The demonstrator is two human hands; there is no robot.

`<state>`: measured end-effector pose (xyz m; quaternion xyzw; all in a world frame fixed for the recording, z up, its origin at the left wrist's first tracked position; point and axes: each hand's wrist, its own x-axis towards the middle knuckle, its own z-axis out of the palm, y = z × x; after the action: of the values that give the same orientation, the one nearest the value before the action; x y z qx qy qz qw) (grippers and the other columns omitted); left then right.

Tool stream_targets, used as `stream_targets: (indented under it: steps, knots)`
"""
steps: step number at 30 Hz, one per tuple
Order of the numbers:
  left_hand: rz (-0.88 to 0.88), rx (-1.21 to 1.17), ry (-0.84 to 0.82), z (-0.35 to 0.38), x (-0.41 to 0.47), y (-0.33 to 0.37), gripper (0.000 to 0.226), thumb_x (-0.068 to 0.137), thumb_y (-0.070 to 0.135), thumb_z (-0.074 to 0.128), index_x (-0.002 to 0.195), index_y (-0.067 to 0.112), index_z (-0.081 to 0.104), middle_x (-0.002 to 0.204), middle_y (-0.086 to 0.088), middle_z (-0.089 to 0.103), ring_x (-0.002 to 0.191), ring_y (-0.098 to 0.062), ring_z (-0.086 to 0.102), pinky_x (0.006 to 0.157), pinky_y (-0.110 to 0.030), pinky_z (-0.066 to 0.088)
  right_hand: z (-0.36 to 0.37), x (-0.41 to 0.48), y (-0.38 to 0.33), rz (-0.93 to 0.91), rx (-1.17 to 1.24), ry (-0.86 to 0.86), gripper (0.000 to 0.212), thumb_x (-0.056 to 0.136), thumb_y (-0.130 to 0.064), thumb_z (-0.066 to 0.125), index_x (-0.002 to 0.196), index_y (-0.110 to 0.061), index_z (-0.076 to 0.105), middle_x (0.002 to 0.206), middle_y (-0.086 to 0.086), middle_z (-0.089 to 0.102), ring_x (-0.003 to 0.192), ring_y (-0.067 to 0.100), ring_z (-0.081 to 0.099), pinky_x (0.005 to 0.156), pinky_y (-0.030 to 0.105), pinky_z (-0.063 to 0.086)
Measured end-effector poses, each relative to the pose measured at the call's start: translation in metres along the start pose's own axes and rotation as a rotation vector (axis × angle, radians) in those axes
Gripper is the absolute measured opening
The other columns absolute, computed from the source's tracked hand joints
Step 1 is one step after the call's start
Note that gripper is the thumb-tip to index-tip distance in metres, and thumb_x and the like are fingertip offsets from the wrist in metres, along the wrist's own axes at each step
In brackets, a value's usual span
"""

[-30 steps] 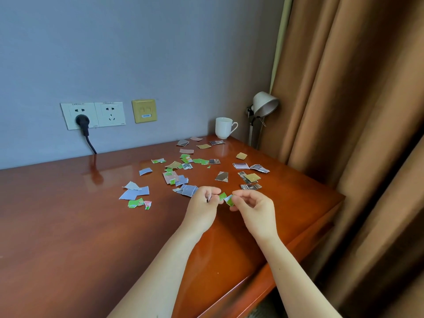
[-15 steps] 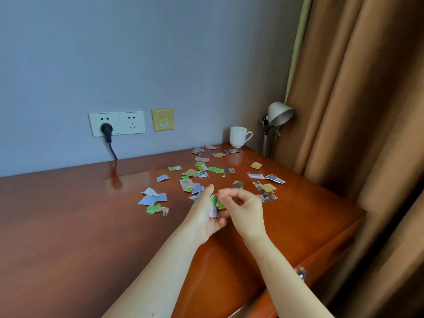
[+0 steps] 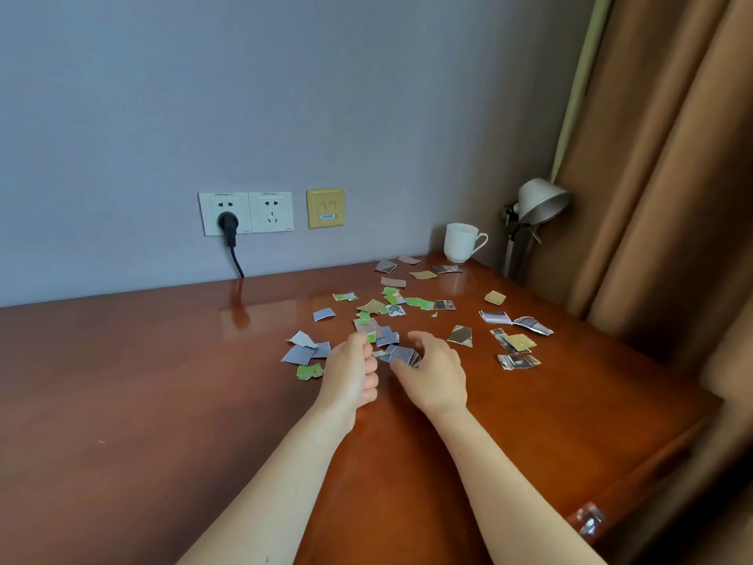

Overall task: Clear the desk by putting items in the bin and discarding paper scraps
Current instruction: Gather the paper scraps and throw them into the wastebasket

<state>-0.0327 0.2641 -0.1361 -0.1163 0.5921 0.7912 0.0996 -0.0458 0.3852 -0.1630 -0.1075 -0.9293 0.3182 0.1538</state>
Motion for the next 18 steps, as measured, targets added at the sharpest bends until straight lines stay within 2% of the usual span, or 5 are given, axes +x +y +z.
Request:
stream_targets:
  steps: [3, 5, 13, 16, 18]
  knots:
    - [-0.025, -0.08, -0.003, -0.002, 0.003, 0.001, 0.033, 0.096, 0.025, 0.04, 0.065, 0.017, 0.037, 0.056, 0.003, 0.026, 0.049, -0.011, 0.021, 0.041, -0.021, 0.02, 0.003, 0.005, -0.004, -0.018, -0.14, -0.064, 0.065, 0.084, -0.053, 0.064, 0.142, -0.033, 0.043, 0.144, -0.006, 0.049, 0.133, 0.021, 0.042, 0.105, 0.038, 0.039]
    - [-0.065, -0.153, -0.022, -0.005, 0.005, 0.002, 0.031, 0.096, 0.024, 0.04, 0.066, 0.017, 0.037, 0.058, 0.002, 0.025, 0.048, -0.01, 0.02, 0.038, -0.019, 0.019, 0.005, 0.007, -0.006, -0.009, -0.182, -0.071, 0.065, 0.086, -0.052, 0.063, 0.144, -0.032, 0.042, 0.145, -0.005, 0.048, 0.133, 0.022, 0.039, 0.105, 0.037, 0.038]
    - [-0.133, -0.261, -0.065, -0.013, 0.008, 0.005, 0.029, 0.099, 0.028, 0.041, 0.073, 0.015, 0.047, 0.056, 0.002, 0.038, 0.045, -0.009, 0.027, 0.036, -0.017, 0.02, 0.007, 0.02, -0.01, 0.036, -0.082, -0.122, 0.056, 0.084, -0.029, 0.071, 0.136, -0.032, 0.05, 0.123, -0.004, 0.063, 0.115, 0.021, 0.051, 0.089, 0.034, 0.051]
    - [-0.153, -0.322, -0.053, -0.014, 0.012, 0.005, 0.034, 0.101, 0.035, 0.043, 0.075, 0.015, 0.053, 0.057, 0.001, 0.044, 0.044, -0.009, 0.033, 0.035, -0.017, 0.024, 0.014, 0.011, -0.007, -0.036, 0.046, -0.035, 0.054, 0.083, -0.018, 0.072, 0.131, -0.034, 0.053, 0.126, -0.002, 0.061, 0.109, 0.019, 0.058, 0.087, 0.035, 0.056]
    - [-0.166, -0.374, -0.03, -0.014, 0.015, 0.005, 0.034, 0.1, 0.038, 0.044, 0.08, 0.014, 0.057, 0.06, 0.0, 0.047, 0.045, -0.01, 0.038, 0.035, -0.016, 0.028, 0.016, 0.007, -0.006, -0.071, 0.124, -0.035, 0.059, 0.082, -0.009, 0.07, 0.131, -0.035, 0.052, 0.132, -0.003, 0.058, 0.112, 0.018, 0.059, 0.079, 0.026, 0.057]
